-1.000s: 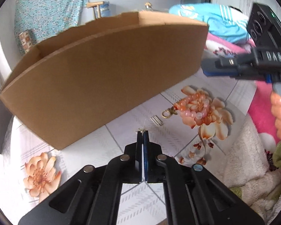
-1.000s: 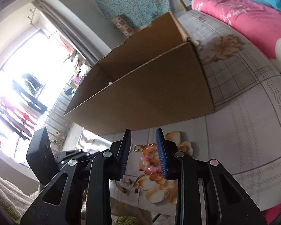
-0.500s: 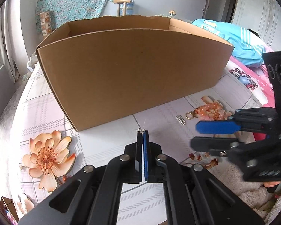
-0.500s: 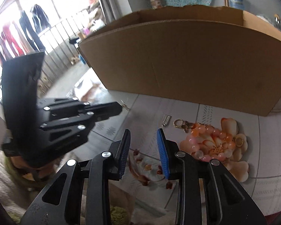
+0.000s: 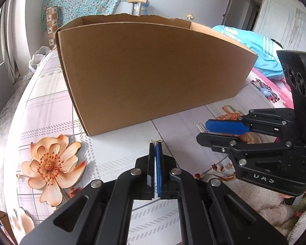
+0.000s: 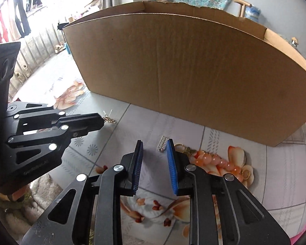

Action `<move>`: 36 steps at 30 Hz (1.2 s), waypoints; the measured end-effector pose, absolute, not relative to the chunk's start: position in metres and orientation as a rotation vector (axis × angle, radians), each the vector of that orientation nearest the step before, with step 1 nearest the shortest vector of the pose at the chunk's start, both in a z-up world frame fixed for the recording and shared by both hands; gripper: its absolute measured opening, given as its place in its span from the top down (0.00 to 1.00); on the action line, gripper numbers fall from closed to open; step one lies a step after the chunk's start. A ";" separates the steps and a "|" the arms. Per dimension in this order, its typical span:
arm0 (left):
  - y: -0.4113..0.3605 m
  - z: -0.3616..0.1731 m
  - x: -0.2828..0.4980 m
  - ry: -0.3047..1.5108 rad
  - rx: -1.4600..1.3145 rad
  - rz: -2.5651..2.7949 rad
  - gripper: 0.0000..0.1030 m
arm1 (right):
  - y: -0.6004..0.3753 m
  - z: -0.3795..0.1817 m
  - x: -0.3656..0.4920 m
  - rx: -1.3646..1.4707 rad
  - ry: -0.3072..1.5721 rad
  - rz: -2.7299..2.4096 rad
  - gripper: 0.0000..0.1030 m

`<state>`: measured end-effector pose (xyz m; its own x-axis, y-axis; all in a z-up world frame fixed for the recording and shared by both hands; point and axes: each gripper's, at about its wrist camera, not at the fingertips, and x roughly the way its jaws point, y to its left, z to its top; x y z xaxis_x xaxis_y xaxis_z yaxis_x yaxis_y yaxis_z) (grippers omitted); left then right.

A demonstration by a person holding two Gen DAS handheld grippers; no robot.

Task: Organize jewelry
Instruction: 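Grasp the silver spring charm with the right gripper and lift toward the box while left holds its charm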

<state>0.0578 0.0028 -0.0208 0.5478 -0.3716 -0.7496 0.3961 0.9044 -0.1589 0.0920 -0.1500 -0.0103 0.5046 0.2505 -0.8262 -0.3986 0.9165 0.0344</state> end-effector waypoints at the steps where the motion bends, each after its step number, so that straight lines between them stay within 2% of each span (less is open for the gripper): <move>1: 0.004 -0.021 0.058 0.879 0.030 -0.456 0.99 | -0.148 -0.011 0.095 -0.167 0.966 0.389 0.79; 5: 0.007 -0.022 0.058 0.882 0.019 -0.460 0.99 | -0.139 -0.012 0.099 -0.183 0.970 0.381 0.84; 7: 0.007 -0.022 0.058 0.881 0.016 -0.462 0.99 | -0.136 -0.012 0.100 -0.183 0.977 0.379 0.95; 8: 0.008 -0.022 0.058 0.879 0.013 -0.463 0.99 | -0.137 -0.012 0.100 -0.178 0.980 0.379 0.97; 16: 0.013 -0.019 0.057 0.865 -0.008 -0.468 0.99 | -0.145 -0.010 0.101 -0.093 0.998 0.396 0.98; 24: 0.020 0.000 0.048 0.810 -0.020 -0.463 0.99 | -0.170 0.022 0.091 0.039 0.940 0.427 0.98; 36: 0.026 0.101 0.029 0.533 -0.035 -0.536 0.99 | -0.210 0.115 0.101 0.134 0.657 0.510 0.98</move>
